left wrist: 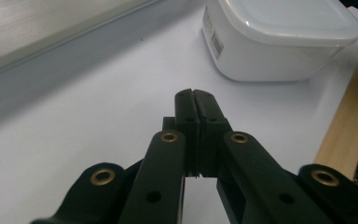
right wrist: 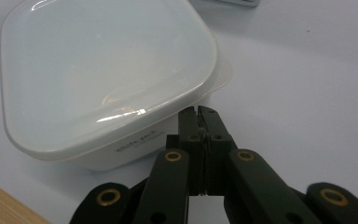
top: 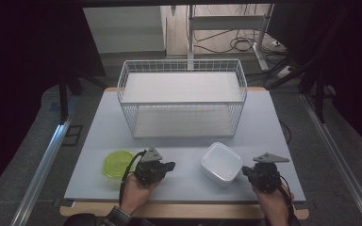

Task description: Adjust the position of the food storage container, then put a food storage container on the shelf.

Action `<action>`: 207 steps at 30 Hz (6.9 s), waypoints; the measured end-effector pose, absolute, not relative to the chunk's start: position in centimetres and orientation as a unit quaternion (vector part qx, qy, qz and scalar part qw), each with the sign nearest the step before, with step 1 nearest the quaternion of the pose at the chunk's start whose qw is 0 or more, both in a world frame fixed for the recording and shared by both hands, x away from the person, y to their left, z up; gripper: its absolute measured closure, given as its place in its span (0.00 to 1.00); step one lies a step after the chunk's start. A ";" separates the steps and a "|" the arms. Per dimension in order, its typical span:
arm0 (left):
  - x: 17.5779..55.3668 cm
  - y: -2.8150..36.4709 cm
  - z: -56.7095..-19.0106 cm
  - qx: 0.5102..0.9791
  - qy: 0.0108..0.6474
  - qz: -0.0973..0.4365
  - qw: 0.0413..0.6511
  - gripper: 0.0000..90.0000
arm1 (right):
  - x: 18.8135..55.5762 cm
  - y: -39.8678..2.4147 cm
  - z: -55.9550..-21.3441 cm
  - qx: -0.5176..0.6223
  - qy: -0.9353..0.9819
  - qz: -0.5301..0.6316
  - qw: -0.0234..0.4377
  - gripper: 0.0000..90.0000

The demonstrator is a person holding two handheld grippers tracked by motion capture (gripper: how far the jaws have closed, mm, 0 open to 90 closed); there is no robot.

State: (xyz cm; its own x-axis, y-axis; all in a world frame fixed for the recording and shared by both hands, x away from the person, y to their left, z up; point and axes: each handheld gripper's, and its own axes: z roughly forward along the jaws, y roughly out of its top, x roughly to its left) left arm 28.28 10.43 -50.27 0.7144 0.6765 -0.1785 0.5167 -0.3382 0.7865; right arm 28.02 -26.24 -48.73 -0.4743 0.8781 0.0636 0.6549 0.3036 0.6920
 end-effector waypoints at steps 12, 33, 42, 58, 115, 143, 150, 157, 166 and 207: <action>31.5 7.8 -50.6 0.814 0.388 0.099 0.420 0.99 | 32.4 -24.3 -49.2 0.456 0.808 0.342 0.150 0.99; 30.6 10.5 -51.6 0.808 0.433 0.106 0.386 1.00 | 33.4 -17.8 -49.4 0.388 0.844 0.353 0.113 1.00; 28.5 10.9 -51.6 0.808 0.438 0.104 0.380 1.00 | 31.4 -17.1 -49.4 0.373 0.852 0.348 0.113 0.99; 25.9 15.2 -50.2 0.785 0.459 0.130 0.395 1.00 | 30.9 -19.3 -48.9 0.379 0.841 0.359 0.143 0.97; 26.4 14.8 -51.0 0.811 0.377 0.107 0.435 0.07 | 30.0 -20.8 -48.6 0.358 0.828 0.411 0.131 0.13; 31.4 10.9 -50.8 0.816 0.372 -0.006 0.443 0.11 | 32.7 -17.1 -48.8 0.359 0.843 0.401 0.015 0.20; 31.1 10.9 -50.6 0.814 0.377 -0.035 0.441 0.19 | 33.2 -17.4 -49.1 0.374 0.833 0.405 -0.045 0.33; 29.8 12.2 -49.8 0.792 0.416 -0.033 0.446 0.53 | 31.9 -18.0 -48.2 0.402 0.823 0.399 -0.045 0.58; 28.4 12.6 -48.7 0.776 0.453 -0.022 0.439 0.73 | 31.1 -18.5 -47.4 0.446 0.791 0.414 -0.065 0.80; 30.0 12.8 -40.3 0.750 0.440 0.098 0.484 0.86 | 32.1 -17.7 -39.5 0.386 0.777 0.490 0.083 0.88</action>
